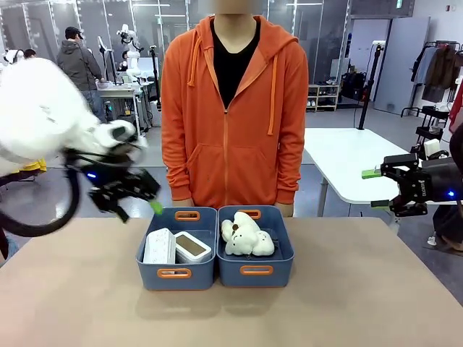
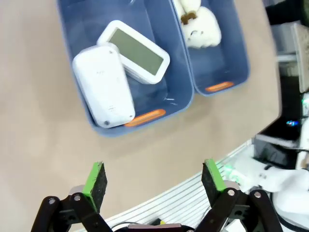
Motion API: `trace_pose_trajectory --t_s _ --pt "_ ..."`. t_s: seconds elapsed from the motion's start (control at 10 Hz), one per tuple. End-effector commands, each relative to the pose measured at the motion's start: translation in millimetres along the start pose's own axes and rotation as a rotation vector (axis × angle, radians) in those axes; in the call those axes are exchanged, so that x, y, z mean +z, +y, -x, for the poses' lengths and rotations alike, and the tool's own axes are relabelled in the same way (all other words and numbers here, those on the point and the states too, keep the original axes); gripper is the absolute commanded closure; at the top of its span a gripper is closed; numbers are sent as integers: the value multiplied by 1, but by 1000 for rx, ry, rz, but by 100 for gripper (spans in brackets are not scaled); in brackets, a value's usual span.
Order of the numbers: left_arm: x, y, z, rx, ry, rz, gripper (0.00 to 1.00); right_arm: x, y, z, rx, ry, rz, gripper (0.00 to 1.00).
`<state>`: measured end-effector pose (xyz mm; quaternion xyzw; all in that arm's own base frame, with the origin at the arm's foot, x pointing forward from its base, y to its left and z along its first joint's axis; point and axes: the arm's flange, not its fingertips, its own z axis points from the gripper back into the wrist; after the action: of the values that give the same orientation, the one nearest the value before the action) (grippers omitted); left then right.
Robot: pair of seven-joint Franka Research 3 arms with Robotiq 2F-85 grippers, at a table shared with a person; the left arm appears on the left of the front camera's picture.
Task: Sort the digital clocks into the basket.
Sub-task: Pick up the Digital clock from the table and place it into the empty Plastic storage basket.
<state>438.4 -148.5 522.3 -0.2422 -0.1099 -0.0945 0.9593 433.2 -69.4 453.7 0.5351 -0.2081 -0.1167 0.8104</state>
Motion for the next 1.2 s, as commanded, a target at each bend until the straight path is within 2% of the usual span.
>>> trace_pose_trajectory --t_s 0.0,0.2,0.4,0.7,0.9,1.1 --pt "35 41 15 21 -76 141 0 0 1 0 -2 -3 0 7" --pt "57 72 29 84 -203 120 0 0 1 0 -2 -3 0 7" --pt "58 89 36 46 -307 94 0 0 1 0 -2 -3 0 7" --pt "55 102 43 39 -347 79 0 0 1 0 -2 -3 0 7" --pt "49 106 44 88 -343 104 0 0 1 0 -2 -3 0 7" --pt "59 103 39 58 -315 59 0 0 1 0 -2 -3 0 7"
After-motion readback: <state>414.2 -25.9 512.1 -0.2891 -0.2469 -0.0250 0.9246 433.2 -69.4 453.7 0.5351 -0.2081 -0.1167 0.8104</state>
